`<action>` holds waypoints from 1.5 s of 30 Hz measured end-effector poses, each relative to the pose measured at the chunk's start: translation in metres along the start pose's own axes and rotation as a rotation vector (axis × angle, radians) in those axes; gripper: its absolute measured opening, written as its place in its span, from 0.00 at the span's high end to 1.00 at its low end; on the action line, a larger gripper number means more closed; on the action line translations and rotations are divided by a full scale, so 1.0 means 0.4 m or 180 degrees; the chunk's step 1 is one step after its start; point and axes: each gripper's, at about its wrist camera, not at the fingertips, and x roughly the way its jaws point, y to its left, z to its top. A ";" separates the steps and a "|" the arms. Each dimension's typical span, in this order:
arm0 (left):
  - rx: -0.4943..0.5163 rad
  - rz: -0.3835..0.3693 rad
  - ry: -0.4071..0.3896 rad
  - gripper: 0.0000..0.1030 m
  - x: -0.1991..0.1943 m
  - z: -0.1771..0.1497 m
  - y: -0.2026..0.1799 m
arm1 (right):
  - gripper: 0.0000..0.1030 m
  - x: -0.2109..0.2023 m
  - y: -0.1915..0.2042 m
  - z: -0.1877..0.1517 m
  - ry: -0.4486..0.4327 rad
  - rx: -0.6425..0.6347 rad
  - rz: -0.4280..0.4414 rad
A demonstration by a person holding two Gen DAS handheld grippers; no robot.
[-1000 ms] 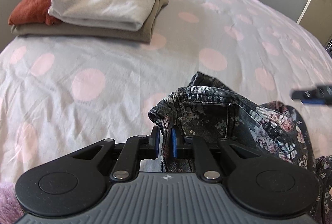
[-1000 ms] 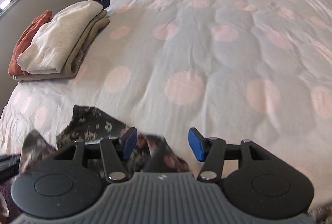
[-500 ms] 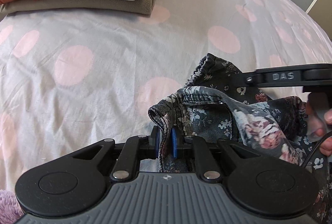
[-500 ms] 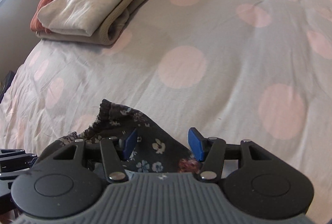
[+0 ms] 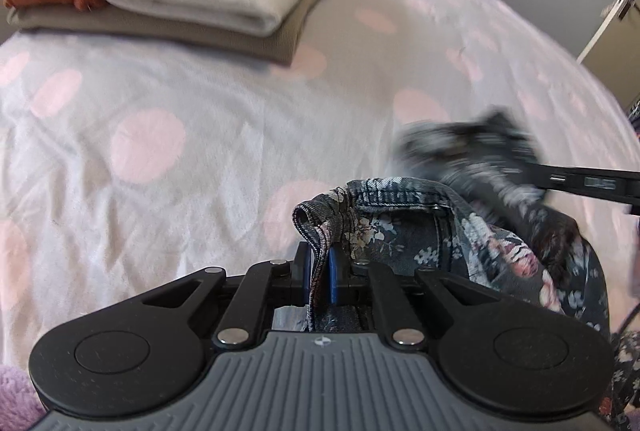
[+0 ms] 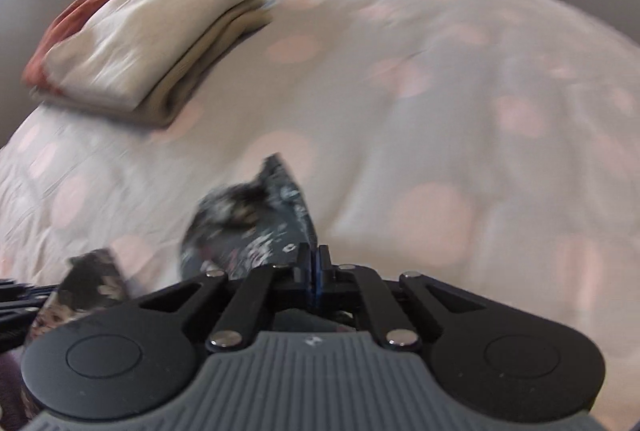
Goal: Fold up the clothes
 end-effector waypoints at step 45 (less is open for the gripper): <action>0.0036 0.0695 -0.1170 0.96 -0.255 0.283 0.192 | 0.98 -0.620 -0.653 -0.284 -0.0864 0.1438 -0.2679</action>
